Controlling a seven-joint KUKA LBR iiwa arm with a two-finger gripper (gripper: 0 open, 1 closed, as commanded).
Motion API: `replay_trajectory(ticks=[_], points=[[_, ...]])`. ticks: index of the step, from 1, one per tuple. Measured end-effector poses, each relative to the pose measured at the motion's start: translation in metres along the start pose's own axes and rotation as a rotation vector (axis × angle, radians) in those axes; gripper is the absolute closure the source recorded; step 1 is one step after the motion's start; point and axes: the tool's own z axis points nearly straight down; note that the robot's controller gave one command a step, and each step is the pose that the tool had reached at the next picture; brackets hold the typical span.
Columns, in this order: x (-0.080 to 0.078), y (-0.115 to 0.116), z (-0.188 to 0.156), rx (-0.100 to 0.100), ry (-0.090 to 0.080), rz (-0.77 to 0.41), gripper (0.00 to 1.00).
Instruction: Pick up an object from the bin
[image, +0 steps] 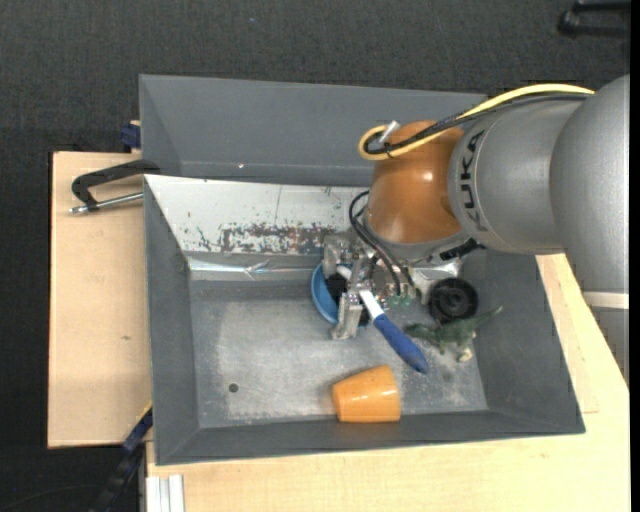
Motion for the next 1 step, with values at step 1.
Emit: replay_trajectory(ticks=[1], points=[[0.0077, -0.0035, 0.0077, 0.007, 0.026, 0.002, 1.0]])
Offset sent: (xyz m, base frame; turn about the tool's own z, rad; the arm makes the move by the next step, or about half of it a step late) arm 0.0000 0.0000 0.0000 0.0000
